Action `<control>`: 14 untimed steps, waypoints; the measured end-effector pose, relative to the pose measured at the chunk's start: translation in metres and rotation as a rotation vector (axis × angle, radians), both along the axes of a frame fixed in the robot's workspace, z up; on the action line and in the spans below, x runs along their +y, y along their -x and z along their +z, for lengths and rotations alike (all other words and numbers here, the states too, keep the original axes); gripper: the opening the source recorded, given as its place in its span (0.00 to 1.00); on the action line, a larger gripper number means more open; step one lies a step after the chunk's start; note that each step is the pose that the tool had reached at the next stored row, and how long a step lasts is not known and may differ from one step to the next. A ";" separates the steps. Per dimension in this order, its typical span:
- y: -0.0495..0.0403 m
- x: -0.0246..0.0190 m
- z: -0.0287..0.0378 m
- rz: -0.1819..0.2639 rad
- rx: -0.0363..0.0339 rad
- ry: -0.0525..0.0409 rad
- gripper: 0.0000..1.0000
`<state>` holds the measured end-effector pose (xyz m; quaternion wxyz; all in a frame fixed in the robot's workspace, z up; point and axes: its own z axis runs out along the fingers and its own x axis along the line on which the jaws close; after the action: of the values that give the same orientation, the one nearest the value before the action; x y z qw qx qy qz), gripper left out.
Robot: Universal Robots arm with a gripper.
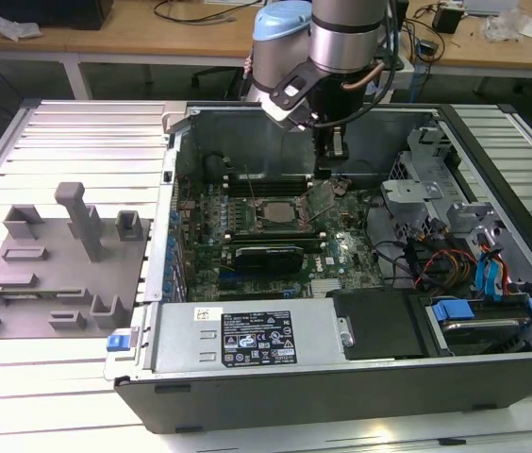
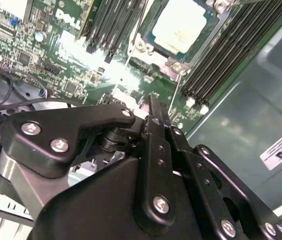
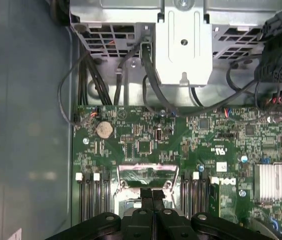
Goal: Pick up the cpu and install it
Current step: 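Close the cpu cover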
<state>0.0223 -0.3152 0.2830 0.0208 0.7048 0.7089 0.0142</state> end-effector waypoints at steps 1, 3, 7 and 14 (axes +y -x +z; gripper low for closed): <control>-0.0037 0.0000 -0.0001 0.000 0.0000 -0.0002 0.11; -0.0079 0.0000 0.0000 0.000 0.0000 0.0000 0.11; -0.0166 0.0000 0.0000 0.000 0.0000 0.0000 0.11; -0.0208 0.0000 0.0000 0.000 0.0000 0.0001 0.11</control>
<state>0.0431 -0.3152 0.2830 0.0208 0.7048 0.7090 0.0141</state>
